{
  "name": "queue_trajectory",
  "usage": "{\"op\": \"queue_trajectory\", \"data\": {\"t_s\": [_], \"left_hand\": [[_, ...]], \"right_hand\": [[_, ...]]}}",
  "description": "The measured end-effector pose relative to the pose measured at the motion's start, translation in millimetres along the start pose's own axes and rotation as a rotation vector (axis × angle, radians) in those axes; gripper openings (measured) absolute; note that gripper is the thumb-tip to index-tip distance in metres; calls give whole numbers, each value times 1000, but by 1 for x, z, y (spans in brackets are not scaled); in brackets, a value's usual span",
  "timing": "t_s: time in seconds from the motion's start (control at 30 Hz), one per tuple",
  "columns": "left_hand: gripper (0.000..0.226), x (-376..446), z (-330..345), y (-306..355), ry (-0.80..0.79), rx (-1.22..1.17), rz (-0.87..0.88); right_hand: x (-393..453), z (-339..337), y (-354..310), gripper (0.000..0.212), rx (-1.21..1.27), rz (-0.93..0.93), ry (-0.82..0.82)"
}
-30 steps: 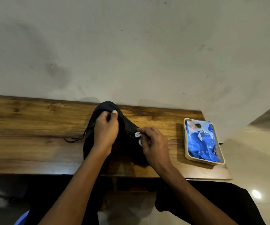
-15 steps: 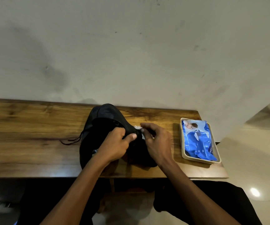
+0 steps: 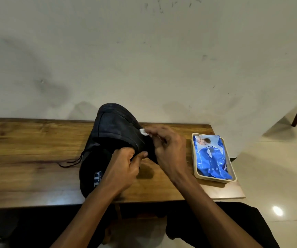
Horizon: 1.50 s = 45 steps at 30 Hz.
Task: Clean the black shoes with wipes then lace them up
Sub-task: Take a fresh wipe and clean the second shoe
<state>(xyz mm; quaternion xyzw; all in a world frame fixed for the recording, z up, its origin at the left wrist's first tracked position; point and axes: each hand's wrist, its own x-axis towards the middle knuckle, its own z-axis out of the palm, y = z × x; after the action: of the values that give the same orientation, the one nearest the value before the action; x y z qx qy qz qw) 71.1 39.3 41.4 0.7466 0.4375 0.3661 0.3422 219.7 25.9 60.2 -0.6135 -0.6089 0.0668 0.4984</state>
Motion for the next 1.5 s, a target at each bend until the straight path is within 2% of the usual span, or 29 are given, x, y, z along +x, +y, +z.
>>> {"op": "queue_trajectory", "data": {"t_s": [0.13, 0.27, 0.4, 0.47, 0.63, 0.73, 0.83, 0.9, 1.07, 1.2, 1.3, 1.5], "left_hand": [[46, -5, 10, -3, 21, -24, 38], [54, -9, 10, 0, 89, -6, 89], [55, -8, 9, 0, 106, 5, 118], [51, -9, 11, -1, 100, -5, 132], [45, -12, 10, -5, 153, 21, 127], [31, -12, 3, -2, 194, 30, 168], [29, -11, 2, 3, 185, -11, 182], [27, -10, 3, 4, 170, -6, 196], [43, -11, 5, 1, 211, 49, 249], [49, -15, 5, -5, 201, 45, 179], [49, -14, 6, -1, 196, 0, 161], [38, -11, 4, 9, 241, -65, 167]], "right_hand": [[5, 6, -12, 30, 18, -151, -37], [0, -18, 19, 32, -175, -119, -49], [-3, -29, 25, 31, -189, -55, 50], [-2, -25, 14, 33, -157, -58, 47], [-8, -22, 9, 41, -105, -227, -14], [-10, -25, 25, 44, -165, -148, 63], [-9, -21, 19, 40, -196, -106, 104], [-5, -14, 2, 38, -167, -181, 81], [4, -12, -9, 39, -80, -361, -47], [3, -24, 21, 49, -119, -245, 10], [2, -22, 17, 51, -143, -185, 39], [-9, -22, -9, 48, -81, -387, -95]]}}
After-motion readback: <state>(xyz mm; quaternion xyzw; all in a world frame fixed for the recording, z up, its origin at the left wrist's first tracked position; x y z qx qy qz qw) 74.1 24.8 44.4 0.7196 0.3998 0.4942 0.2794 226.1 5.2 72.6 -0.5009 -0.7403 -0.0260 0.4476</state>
